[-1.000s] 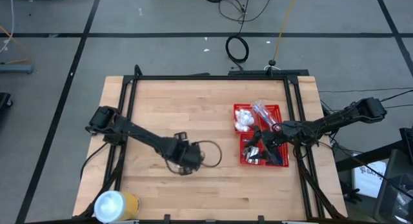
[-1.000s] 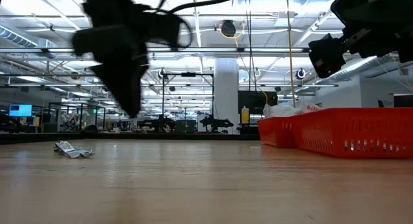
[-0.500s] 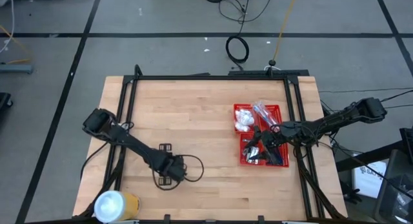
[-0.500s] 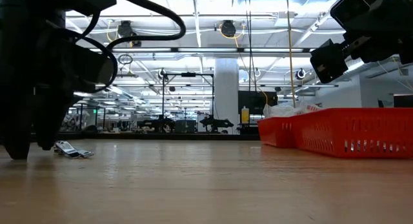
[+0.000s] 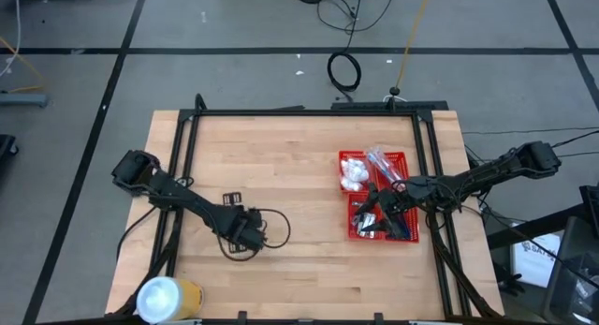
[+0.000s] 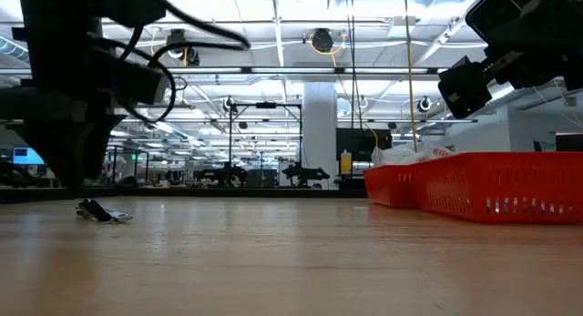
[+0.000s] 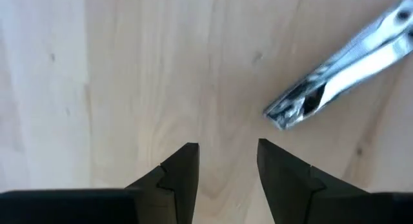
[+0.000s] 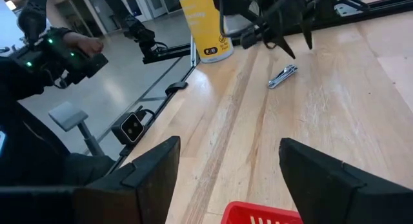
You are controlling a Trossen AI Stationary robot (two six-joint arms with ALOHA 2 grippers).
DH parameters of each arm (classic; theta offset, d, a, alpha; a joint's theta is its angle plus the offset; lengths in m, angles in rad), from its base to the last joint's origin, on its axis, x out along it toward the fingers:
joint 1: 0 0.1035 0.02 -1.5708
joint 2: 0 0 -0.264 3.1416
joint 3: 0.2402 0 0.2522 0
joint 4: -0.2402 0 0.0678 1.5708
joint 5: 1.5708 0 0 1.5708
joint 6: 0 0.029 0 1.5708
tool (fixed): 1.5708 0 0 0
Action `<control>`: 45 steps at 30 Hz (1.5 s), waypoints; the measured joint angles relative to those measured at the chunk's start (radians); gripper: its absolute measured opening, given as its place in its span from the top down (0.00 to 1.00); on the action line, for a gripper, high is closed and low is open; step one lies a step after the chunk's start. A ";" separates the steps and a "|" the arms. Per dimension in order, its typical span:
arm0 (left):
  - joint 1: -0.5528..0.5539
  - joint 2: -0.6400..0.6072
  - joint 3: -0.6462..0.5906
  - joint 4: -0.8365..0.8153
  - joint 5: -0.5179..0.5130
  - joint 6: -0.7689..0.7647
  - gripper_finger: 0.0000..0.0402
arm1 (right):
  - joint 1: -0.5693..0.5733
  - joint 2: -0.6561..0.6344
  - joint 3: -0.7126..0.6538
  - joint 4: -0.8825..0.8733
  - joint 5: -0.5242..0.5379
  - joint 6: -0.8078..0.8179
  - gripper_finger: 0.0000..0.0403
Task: Pick & Place Travel size toiletries
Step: Put the nail cutter into the bottom left red bin
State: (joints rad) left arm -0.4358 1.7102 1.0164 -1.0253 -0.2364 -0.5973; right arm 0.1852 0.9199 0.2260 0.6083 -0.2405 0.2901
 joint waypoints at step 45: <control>0.088 0.098 0.002 0.398 0.239 0.229 0.84 | 0.000 0.000 0.000 -0.030 0.003 -0.003 0.38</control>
State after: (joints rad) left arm -0.3476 1.8084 1.0187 -0.6270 0.0024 -0.3679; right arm 0.1852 0.9203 0.2260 0.5785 -0.2379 0.2867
